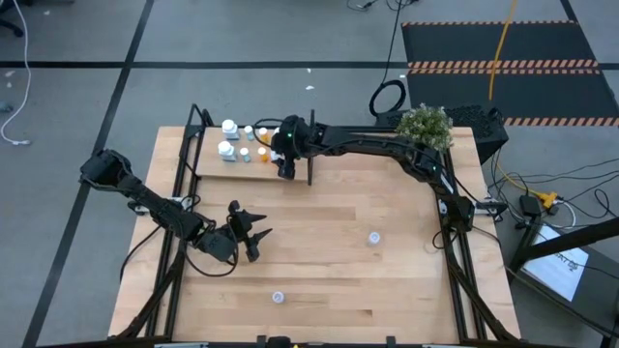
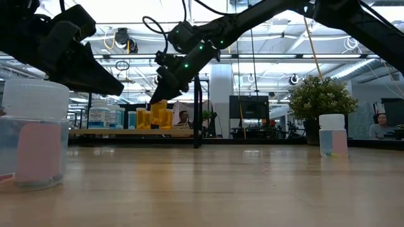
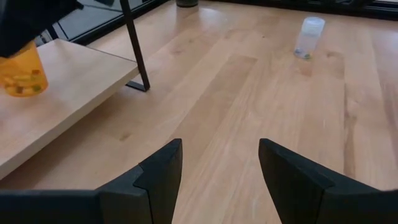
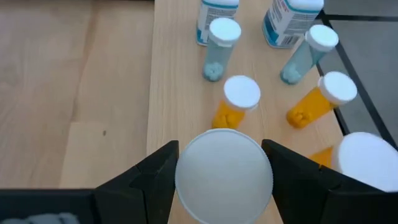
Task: Pick and place medicine bottles onto shelf by color
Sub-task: Put the large orange pill bottle aligned with the other large orange pill bottle on the shelf
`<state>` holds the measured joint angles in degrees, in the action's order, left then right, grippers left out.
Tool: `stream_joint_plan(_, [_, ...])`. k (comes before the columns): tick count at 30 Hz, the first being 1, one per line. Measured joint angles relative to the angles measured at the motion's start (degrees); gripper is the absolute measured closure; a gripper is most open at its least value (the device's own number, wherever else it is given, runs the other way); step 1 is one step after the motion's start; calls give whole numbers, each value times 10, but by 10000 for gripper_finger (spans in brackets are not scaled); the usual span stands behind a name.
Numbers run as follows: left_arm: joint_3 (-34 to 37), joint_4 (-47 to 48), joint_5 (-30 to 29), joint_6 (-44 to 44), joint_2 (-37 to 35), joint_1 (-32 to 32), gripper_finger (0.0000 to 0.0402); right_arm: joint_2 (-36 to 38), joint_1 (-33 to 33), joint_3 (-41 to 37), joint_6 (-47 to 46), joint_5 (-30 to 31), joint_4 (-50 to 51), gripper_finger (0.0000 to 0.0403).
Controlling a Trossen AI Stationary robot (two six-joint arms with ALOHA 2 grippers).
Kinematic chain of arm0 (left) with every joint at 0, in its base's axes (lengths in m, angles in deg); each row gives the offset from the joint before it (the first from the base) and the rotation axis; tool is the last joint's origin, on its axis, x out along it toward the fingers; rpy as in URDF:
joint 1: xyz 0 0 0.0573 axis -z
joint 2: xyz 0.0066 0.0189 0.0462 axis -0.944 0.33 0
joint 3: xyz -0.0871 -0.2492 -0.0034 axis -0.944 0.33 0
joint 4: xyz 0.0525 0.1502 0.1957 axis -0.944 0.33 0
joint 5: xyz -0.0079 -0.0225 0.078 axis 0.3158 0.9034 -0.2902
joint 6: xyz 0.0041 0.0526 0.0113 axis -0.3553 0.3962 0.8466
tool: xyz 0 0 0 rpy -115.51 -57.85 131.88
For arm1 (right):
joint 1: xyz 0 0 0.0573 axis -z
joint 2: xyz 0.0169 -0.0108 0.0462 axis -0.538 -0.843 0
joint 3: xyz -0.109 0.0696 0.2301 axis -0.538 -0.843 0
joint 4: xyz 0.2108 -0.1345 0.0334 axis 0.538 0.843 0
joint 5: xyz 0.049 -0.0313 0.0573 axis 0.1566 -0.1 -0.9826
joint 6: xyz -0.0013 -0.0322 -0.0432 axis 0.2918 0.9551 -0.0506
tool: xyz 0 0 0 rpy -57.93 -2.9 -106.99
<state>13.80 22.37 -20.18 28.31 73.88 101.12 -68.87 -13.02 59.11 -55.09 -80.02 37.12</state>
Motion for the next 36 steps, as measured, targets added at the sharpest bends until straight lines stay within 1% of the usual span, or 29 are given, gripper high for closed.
stream_joint_plan(9, [0, 0, 0, 3, 0, -2, 190, -12, 3, 0, 14, 0, -5, 188])
stream_joint_plan(28, [0, 0, 1, 4, 0, -2, 190, -12, 4, 0, 15, 0, -3, 187])
stream_joint_plan(31, [0, 0, 1, 4, 0, -2, 190, -12, 4, 0, 12, 2, -3, 180])
stream_joint_plan(36, [0, 0, 4, 4, 0, -2, 190, -12, 4, 0, 13, 13, -3, 150])
